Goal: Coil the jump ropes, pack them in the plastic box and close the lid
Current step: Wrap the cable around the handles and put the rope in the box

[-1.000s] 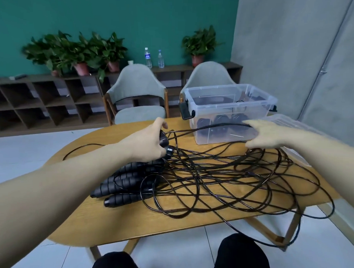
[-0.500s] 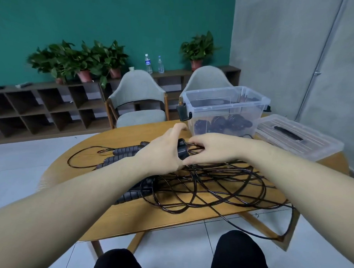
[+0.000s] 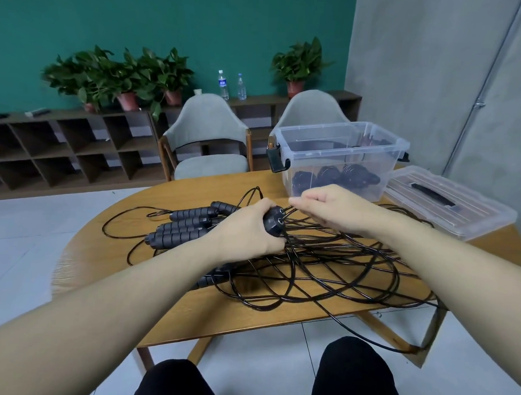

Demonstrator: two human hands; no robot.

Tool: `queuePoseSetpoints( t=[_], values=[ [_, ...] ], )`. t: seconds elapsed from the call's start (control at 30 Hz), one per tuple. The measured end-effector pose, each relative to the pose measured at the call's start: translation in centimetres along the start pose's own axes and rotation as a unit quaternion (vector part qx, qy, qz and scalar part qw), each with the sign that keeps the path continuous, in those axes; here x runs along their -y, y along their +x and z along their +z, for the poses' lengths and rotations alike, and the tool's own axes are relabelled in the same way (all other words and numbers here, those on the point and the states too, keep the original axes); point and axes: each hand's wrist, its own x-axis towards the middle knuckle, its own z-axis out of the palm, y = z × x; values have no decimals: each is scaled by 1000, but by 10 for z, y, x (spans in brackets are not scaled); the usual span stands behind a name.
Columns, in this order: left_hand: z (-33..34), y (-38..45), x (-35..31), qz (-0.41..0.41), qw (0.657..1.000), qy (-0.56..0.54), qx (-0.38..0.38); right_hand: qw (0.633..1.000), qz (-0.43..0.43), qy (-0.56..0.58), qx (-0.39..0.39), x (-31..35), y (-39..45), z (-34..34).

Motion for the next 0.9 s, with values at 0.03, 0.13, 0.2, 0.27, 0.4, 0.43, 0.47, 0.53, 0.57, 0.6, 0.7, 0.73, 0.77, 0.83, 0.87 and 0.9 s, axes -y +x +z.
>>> queuePoseSetpoints(
  t=[0.03, 0.13, 0.2, 0.27, 0.4, 0.43, 0.47, 0.53, 0.57, 0.6, 0.7, 0.73, 0.77, 0.83, 0.87, 0.9],
  values=[
    [1, 0, 2, -1, 1000, -21, -1, 1000, 8, 17, -11, 0, 0, 0],
    [1, 0, 10, 12, 999, -48, -9, 996, 21, 66, -51, 0, 4, -3],
    [2, 0, 15, 5, 997, -72, -17, 991, 34, 101, -75, 0, 9, -6],
    [4, 1, 17, -16, 995, -91, -33, 989, 48, 111, -89, -1, 14, -6],
    [12, 5, 17, -65, 981, -168, -68, 983, 60, 103, -137, 3, 22, 1],
    [15, 6, 16, -73, 971, -213, -80, 983, 55, 80, -154, 5, 22, 3],
    [19, 7, 14, -83, 957, -259, -97, 983, 46, 56, -170, 8, 23, 6],
    [27, 8, 8, -111, 919, -352, -139, 982, 27, 21, -187, 14, 22, 13],
    [30, 8, 4, -133, 892, -404, -151, 983, 21, -5, -183, 17, 21, 18],
    [31, 9, 0, -157, 862, -457, -152, 985, 15, -34, -169, 20, 19, 23],
    [28, 16, -3, -217, 787, -561, -136, 986, 5, -109, -123, 25, 12, 41],
    [26, 19, -2, -227, 767, -584, -138, 985, -3, -130, -114, 25, 9, 48],
    [24, 22, 0, -231, 749, -603, -147, 983, -15, -148, -109, 25, 5, 55],
    [20, 26, 5, -233, 722, -628, -172, 977, -50, -181, -102, 26, 1, 71],
    [19, 28, 7, -232, 715, -635, -177, 973, -63, -198, -105, 25, -1, 75],
    [19, 29, 8, -231, 712, -639, -174, 968, -69, -217, -109, 24, -2, 78]
  ],
)
